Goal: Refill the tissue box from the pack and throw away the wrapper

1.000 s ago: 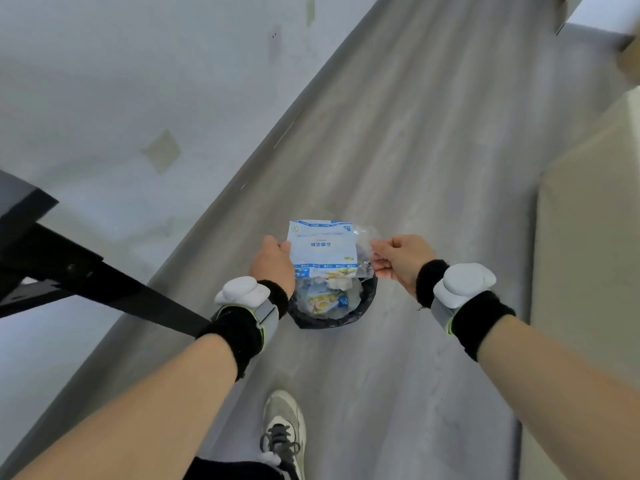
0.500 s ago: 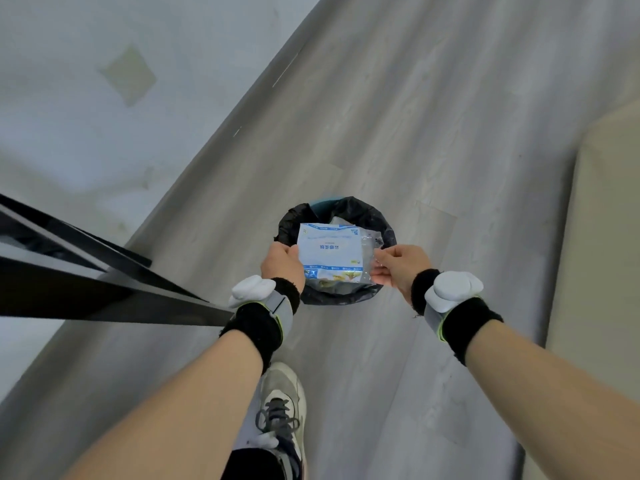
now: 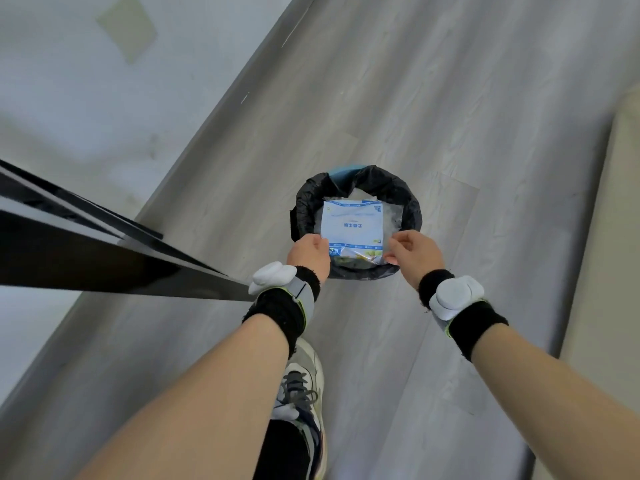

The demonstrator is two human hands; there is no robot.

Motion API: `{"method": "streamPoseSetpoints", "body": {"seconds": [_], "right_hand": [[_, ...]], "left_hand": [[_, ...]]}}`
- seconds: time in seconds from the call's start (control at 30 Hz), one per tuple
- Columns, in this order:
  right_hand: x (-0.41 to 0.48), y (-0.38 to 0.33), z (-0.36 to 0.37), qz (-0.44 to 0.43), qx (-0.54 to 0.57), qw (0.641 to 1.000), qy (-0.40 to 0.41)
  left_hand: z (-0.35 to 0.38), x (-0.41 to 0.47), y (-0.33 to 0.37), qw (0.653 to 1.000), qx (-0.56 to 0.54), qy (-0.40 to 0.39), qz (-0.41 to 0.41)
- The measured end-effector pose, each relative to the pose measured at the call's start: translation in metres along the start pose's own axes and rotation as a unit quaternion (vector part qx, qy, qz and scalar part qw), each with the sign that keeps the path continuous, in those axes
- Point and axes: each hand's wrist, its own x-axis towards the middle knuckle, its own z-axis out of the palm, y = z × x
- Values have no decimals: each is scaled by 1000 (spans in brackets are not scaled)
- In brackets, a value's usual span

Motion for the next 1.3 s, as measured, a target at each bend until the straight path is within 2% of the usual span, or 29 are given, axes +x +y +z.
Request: {"method": "streamPoseSetpoints", "body": {"seconds": [0.1,0.27,0.47,1.0,1.3], "right_hand": [[-7,6,7,-40,-59,997,30],[-10,12,8,-38,25,998,42],[-6,11,13,-23,43,997,62],[-14,-7,19,33,8,998,61],[-41,-23,19,10,23,996,89]], "left_hand": [[-4,-3,-2,1000,-10,-8,4],[-11,-14,9,999,-43,-19,-3],[-16,-17,13,995,-92,-37,-31],[-25,-36,26,996,-85,-26,-31],[-42,-68,49,996,-82,-15,-4]]}}
